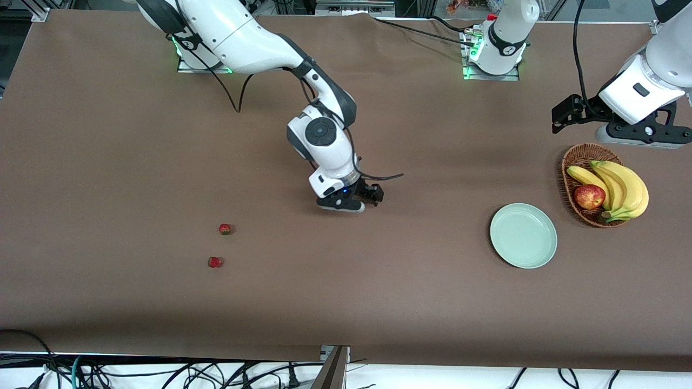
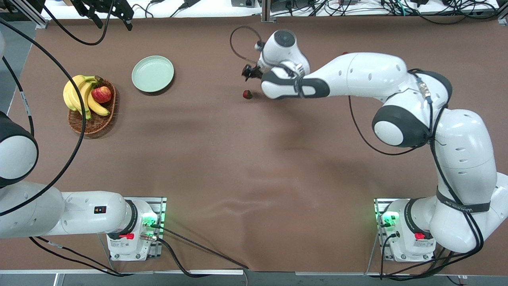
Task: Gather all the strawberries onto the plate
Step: 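Return the right gripper to strawberries while the left gripper reaches mid-table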
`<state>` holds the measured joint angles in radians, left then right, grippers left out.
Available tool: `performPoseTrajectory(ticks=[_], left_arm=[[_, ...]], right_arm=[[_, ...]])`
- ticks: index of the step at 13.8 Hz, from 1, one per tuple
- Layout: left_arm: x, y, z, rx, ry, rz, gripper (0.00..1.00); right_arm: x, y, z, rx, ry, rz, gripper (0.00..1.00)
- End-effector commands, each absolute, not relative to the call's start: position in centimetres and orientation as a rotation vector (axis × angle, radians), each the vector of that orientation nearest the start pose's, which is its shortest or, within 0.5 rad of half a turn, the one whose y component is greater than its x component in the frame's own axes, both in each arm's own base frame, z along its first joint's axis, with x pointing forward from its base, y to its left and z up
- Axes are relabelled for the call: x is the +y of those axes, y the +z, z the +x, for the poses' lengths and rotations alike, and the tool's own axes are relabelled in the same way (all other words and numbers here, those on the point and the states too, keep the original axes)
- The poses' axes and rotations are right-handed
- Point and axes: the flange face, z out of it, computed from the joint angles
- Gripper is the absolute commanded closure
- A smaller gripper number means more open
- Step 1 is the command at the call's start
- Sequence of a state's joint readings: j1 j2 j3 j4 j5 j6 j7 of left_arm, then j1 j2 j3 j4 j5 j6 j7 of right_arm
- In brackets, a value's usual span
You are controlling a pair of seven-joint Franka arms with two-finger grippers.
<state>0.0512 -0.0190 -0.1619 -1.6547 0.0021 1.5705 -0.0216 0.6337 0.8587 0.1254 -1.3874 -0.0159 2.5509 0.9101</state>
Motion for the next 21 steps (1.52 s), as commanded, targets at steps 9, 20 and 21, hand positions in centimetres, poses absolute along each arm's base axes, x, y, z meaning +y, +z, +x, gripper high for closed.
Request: performPoseTrajectory(ticks=[9,20,21], left_arm=[[-14.5,51.1,55.7,0.373,0.446,-3.1,0.0],[-37.9,33.5,56.3,0.108,0.156,-3.093,0.0],[-39.3,32.4,56.8,0.066,0.128,-3.071,0.0]], right_arm=[[25.5,27.4,68.1,-0.024,0.016,-3.121,0.0],[12.7,21.7,68.7,-0.211,0.215,-3.117,0.0],[13.0,21.6,68.5,-0.214,0.22,-3.114,0.0]])
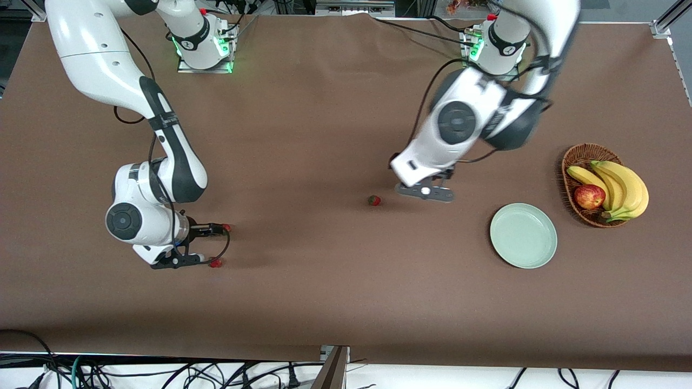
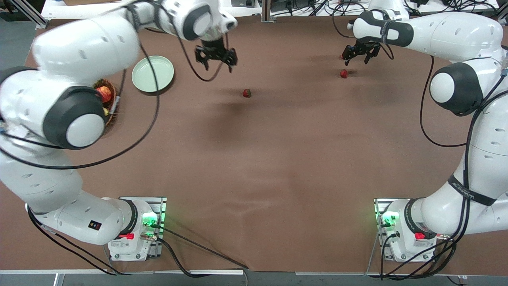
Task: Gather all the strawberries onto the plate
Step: 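Grasp the middle strawberry with the left gripper while the right grasps another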
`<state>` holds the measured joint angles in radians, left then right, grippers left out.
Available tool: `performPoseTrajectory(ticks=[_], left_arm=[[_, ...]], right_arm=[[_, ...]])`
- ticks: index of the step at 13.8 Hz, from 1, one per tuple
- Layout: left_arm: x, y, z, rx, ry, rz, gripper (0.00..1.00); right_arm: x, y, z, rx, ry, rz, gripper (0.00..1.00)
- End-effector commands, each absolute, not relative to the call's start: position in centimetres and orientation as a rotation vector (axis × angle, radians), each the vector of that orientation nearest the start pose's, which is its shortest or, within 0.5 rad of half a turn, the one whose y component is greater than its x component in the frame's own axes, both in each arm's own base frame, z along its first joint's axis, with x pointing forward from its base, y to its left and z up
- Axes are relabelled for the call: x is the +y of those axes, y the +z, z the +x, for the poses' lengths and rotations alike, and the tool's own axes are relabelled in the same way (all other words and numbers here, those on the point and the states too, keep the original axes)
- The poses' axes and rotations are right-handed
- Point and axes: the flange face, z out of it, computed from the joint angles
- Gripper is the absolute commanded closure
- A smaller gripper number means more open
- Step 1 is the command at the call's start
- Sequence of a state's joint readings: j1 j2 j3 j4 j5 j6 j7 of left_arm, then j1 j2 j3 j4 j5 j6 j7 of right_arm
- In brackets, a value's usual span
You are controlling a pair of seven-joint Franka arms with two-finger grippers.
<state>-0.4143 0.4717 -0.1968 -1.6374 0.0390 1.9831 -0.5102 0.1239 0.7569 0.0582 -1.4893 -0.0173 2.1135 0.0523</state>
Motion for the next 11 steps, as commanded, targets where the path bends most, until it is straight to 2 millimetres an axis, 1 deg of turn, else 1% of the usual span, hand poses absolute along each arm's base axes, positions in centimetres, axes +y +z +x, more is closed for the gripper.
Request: performPoseTrajectory(ticks=[1,2,3,4,5,6,8,10,11], left_arm=[[-42.1,30.9,55.7,0.093,0.102,-3.039,0.0],[-43.3,28.9,55.2,0.078,0.08,-3.001,0.0],[-43.7,26.9,55.4,0.076,0.034,-2.97,0.0],[-44.7,25.8,55.1,0.111,-0.031,-2.963,0.0],[-45.4,24.9,55.0,0.117,-0.062,-2.981,0.0],[-45.8,24.0,54.8,0.102,-0.075,-2.996,0.0],[-46.1,22.8,55.0,0.078,-0.112,-3.024,0.0],[-46.2,21.6,55.1,0.106,-0.152,-3.033,0.0],[-46.3,21.0,55.1,0.126,-0.165,-3.027,0.0]], right_arm=[[13.4,21.6,68.4,-0.219,0.22,-3.11,0.0],[13.8,21.5,68.3,-0.226,0.223,-3.105,0.0],[14.7,21.4,68.0,-0.247,0.228,-3.105,0.0],[14.9,21.1,67.8,-0.252,0.238,-3.105,0.0],[14.7,20.4,67.7,-0.247,0.252,-3.104,0.0],[14.8,20.3,67.7,-0.25,0.252,-3.104,0.0],[15.2,20.1,67.5,-0.258,0.252,-3.102,0.0],[15.2,19.2,67.4,-0.259,0.264,-3.103,0.0],[15.1,19.3,67.5,-0.256,0.257,-3.103,0.01]])
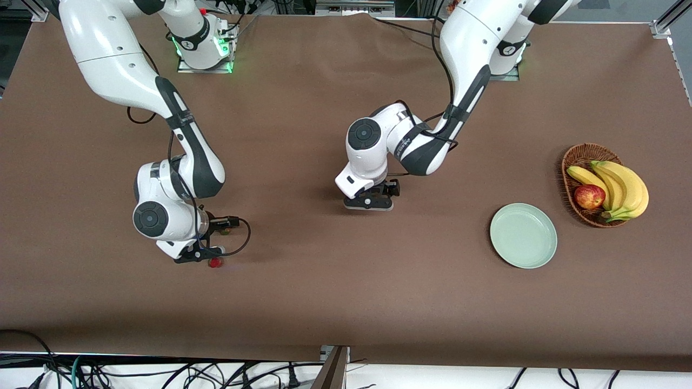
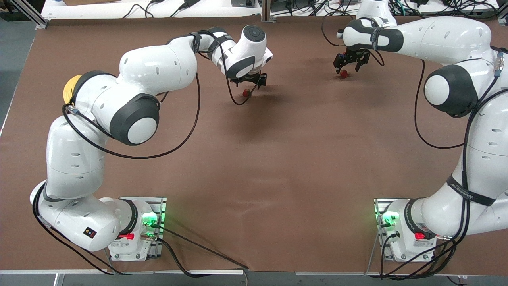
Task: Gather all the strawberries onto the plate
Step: 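Grasp the middle strawberry with the left gripper while the right grasps another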
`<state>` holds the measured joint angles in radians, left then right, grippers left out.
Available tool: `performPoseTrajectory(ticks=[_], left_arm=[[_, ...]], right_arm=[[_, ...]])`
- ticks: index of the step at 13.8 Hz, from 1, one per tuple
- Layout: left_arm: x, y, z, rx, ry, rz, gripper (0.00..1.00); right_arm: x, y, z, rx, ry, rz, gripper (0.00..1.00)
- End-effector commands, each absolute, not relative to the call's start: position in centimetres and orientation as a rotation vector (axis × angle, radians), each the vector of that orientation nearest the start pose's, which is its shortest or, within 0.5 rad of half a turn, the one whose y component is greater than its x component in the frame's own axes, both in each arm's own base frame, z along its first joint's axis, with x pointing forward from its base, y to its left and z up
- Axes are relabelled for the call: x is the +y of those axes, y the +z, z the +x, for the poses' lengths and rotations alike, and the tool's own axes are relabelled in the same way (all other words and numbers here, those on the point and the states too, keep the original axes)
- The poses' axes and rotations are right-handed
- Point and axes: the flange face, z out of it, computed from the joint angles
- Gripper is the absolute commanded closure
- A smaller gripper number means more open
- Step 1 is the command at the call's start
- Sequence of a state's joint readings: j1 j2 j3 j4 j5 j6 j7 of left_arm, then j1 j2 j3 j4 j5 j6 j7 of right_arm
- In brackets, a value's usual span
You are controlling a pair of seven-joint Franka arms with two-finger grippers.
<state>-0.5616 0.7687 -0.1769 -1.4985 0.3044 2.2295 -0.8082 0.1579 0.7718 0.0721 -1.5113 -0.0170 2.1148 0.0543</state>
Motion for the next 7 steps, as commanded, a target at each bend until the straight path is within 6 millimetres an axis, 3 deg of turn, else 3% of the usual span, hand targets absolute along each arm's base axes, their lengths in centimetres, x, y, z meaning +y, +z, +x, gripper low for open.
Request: performPoseTrajectory(ticks=[1,5,6,7], left_arm=[[-46.3,20.1,55.0,0.133,-0.163,-3.026,0.0],[-45.9,18.1,54.2,0.131,-0.14,-3.003,0.0],[-45.9,18.0,54.2,0.132,-0.138,-3.002,0.07],[-45.8,17.9,54.1,0.13,-0.136,-3.001,0.21]], right_arm=[[15.2,19.2,67.5,-0.258,0.255,-3.103,0.02],[15.2,18.7,67.4,-0.258,0.264,-3.102,0.1],[15.2,18.6,67.4,-0.258,0.259,-3.102,0.13],[15.3,18.5,67.4,-0.26,0.262,-3.102,0.13]])
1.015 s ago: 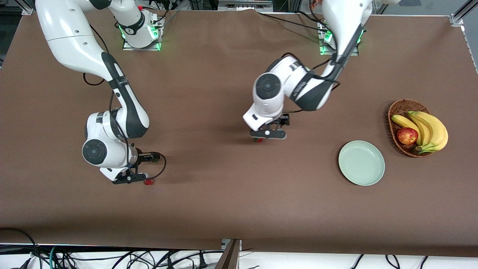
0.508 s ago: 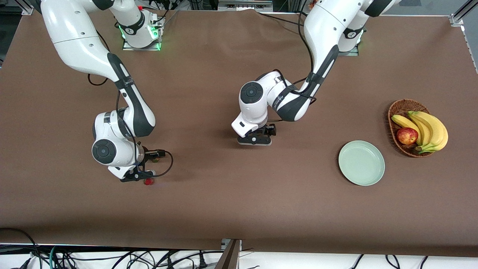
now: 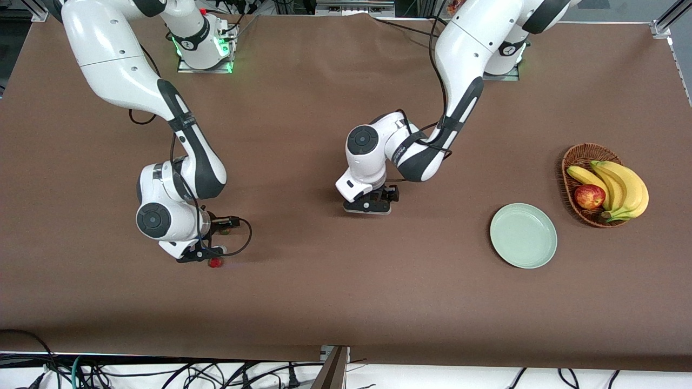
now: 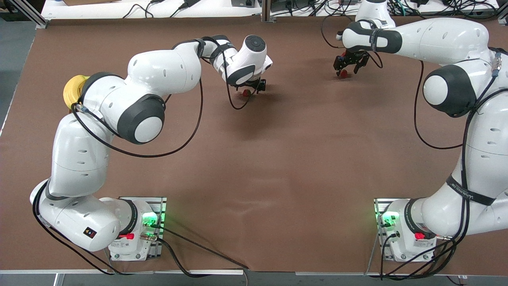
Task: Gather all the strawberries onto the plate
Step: 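Grasp the middle strawberry with the left gripper while the right grasps another, then drop the strawberry on the plate while the right gripper carries another midway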
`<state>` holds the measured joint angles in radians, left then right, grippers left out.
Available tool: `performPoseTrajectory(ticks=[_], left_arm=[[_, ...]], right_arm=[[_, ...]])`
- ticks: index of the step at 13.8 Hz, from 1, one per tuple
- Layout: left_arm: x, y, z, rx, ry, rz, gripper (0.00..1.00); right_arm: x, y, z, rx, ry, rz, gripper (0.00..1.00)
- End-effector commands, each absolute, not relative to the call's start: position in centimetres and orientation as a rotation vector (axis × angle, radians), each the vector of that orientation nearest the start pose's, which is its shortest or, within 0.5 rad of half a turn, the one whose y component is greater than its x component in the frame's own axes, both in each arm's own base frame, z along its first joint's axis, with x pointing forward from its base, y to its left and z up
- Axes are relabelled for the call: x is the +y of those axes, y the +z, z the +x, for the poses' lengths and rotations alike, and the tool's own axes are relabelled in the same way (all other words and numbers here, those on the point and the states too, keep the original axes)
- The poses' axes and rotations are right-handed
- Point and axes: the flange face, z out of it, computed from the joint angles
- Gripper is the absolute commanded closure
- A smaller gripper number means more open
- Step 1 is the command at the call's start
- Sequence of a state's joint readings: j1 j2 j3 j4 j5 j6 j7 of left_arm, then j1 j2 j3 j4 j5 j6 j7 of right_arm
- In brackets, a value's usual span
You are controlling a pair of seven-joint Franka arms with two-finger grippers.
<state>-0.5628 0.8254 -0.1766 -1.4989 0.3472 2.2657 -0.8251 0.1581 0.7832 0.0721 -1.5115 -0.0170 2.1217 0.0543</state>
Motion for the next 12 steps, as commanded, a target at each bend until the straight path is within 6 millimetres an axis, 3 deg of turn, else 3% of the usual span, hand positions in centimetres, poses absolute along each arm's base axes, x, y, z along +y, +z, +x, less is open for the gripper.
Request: performPoseTrajectory(ticks=[1,2,3,8,10,12], left_arm=[[-45.9,18.0,54.2,0.13,-0.138,-3.002,0.48],[-45.8,18.0,54.1,0.129,-0.137,-3.001,0.66],[-45.8,18.0,54.1,0.13,-0.135,-3.0,0.71],[-45.0,17.7,54.0,0.121,-0.11,-2.984,0.8],[-44.4,19.3,54.5,0.099,-0.098,-2.96,0.81],[-42.3,22.9,55.8,0.091,-0.082,-2.891,0.81]], right_arm=[[15.5,18.5,67.4,-0.265,0.26,-3.102,0.15],[15.6,18.4,67.3,-0.267,0.264,-3.102,0.22],[15.7,18.4,67.3,-0.27,0.262,-3.102,0.29],[15.7,18.5,67.3,-0.27,0.262,-3.102,0.73],[15.7,18.7,67.3,-0.27,0.267,-3.102,0.88],[15.8,19.4,67.6,-0.272,0.25,-3.101,0.9]])
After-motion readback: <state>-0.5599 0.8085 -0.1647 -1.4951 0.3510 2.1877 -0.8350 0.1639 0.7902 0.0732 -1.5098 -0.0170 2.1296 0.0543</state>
